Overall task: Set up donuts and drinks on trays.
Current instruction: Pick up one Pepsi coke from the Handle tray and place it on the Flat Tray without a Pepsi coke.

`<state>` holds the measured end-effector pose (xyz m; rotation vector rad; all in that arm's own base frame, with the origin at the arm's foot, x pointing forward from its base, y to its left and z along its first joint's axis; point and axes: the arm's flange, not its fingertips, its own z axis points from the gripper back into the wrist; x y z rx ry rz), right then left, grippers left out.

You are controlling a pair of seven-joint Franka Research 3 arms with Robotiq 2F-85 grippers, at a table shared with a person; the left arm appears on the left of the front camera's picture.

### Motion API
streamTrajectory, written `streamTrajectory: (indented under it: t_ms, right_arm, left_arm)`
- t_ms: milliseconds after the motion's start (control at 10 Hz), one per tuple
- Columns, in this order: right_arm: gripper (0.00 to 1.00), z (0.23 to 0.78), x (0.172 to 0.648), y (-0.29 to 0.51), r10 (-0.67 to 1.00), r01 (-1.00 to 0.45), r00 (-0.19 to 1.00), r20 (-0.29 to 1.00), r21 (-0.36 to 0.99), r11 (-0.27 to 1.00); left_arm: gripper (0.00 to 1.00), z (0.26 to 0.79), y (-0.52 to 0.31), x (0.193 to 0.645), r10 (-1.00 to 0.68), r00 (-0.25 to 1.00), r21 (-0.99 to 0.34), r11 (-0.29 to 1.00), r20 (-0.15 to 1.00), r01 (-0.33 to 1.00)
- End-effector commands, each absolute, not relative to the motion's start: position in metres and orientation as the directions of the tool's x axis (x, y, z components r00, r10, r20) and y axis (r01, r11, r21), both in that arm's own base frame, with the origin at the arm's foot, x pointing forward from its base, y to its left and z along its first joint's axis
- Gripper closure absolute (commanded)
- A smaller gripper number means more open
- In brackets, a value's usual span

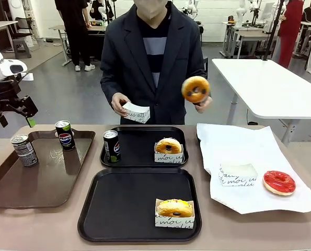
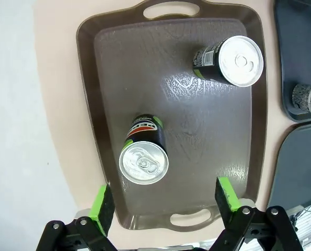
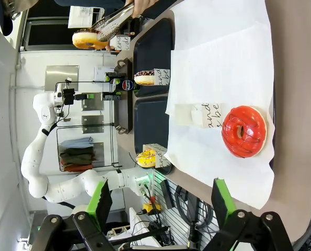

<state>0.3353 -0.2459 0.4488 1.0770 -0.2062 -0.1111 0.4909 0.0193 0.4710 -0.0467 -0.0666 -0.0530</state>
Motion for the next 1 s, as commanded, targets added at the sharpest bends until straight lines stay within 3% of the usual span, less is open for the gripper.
streamTrajectory:
  t_ms: [0, 400, 900]
  right_arm:
    - [0.00, 0.450, 0.334, -0.246, -0.189, -0.013, 0.975, 0.114, 0.885, 0.466]
    - [0.00, 0.450, 0.334, -0.246, -0.189, -0.013, 0.975, 0.114, 0.885, 0.466]
    - [0.00, 0.450, 0.334, -0.246, -0.189, -0.013, 0.975, 0.114, 0.885, 0.466]
  left_arm:
    - [0.00, 0.463, 0.029, 0.496, -0.046, 0.996, -0.029, 0.998, 0.073, 0.048]
    - [0.00, 0.430, 0.034, 0.492, -0.074, 0.991, 0.037, 0.997, 0.108, 0.071]
    - [0.00, 0.406, 0.031, 0.491, -0.092, 0.993, 0.045, 0.995, 0.073, 0.089]
